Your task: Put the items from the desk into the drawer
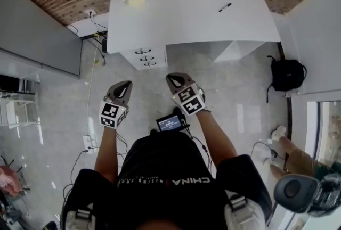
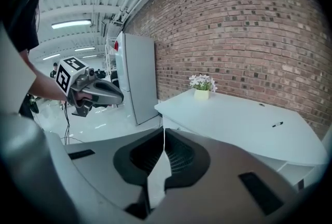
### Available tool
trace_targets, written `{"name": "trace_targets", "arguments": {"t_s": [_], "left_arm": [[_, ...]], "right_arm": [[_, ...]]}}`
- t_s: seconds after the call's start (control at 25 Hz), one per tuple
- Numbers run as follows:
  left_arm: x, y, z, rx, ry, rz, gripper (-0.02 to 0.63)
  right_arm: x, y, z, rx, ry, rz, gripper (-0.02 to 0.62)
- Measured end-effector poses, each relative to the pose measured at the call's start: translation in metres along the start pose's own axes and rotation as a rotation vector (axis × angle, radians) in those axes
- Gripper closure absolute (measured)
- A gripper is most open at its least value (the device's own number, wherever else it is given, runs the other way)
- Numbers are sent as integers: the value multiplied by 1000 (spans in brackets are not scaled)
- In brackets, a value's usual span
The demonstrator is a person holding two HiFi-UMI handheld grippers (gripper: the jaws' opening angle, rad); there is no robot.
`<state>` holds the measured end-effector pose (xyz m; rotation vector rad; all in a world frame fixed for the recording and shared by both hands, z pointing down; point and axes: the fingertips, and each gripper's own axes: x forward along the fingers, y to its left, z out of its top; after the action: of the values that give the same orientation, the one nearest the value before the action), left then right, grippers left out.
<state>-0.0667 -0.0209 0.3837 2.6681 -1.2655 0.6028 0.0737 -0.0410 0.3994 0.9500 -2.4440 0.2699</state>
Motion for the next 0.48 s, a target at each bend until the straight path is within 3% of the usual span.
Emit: {"name": "trace_targets", "arguments": {"t_s": [0.48], "left_arm": [[-99,-25,-51,5,-35,-45,595]], "right_arm": [[-26,121,-23,-4,31,-67,577]]}}
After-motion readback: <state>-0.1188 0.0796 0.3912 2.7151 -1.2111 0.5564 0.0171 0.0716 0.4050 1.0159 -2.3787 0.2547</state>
